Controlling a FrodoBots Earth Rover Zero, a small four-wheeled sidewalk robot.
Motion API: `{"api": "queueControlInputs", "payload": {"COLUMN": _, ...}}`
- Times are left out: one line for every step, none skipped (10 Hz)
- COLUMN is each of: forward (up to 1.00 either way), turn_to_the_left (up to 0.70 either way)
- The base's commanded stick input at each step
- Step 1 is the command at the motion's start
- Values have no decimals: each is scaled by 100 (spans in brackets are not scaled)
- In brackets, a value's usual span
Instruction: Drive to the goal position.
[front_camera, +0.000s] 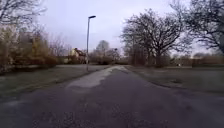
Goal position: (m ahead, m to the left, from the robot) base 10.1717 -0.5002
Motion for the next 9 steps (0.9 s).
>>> {"api": "queueControlInputs", "payload": {"forward": 51, "turn_to_the_left": 0}}
{"api": "queueControlInputs", "payload": {"forward": 70, "turn_to_the_left": 0}}
{"api": "queueControlInputs", "payload": {"forward": 70, "turn_to_the_left": 0}}
{"api": "queueControlInputs", "payload": {"forward": 70, "turn_to_the_left": 0}}
{"api": "queueControlInputs", "payload": {"forward": 70, "turn_to_the_left": 0}}
{"api": "queueControlInputs", "payload": {"forward": 70, "turn_to_the_left": 0}}
{"api": "queueControlInputs", "payload": {"forward": 70, "turn_to_the_left": 0}}
{"api": "queueControlInputs", "payload": {"forward": 70, "turn_to_the_left": 0}}
{"api": "queueControlInputs", "payload": {"forward": 70, "turn_to_the_left": 0}}
